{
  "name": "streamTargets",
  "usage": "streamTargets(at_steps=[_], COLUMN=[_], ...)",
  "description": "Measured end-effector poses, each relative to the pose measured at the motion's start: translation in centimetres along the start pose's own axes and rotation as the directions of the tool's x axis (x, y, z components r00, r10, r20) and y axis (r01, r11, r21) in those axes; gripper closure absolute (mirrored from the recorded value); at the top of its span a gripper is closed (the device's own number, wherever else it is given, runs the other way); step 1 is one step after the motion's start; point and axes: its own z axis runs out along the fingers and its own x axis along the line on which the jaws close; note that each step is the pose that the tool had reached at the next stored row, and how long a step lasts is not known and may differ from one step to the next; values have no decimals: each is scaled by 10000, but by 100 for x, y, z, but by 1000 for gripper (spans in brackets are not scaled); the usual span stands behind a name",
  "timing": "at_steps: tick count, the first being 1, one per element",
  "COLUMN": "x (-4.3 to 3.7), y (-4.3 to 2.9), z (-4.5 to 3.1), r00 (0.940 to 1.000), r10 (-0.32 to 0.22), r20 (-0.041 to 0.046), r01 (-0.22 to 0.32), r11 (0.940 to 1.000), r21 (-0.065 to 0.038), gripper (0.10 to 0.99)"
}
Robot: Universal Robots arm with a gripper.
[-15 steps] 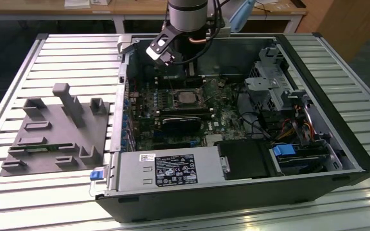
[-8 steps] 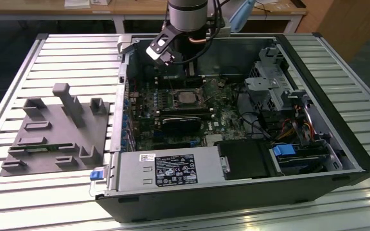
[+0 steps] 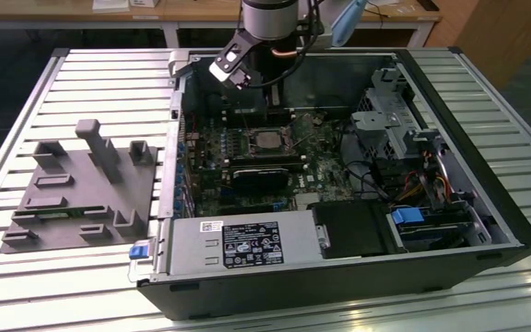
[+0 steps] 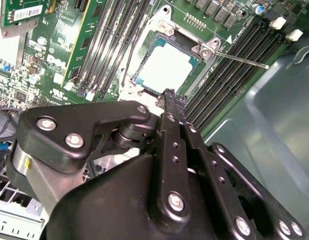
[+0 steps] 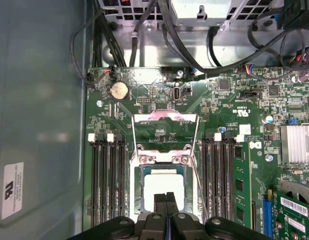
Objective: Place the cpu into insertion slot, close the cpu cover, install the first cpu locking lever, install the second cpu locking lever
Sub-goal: 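Close the cpu cover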
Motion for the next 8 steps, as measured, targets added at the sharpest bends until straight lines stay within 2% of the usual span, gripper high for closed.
streamTargets(at_steps=[8], x=[1], y=[16], z=[-21], r00=[10000], r10=[0], r20=[1], r01=[0], r11=[10000], r21=[1], gripper=[980])
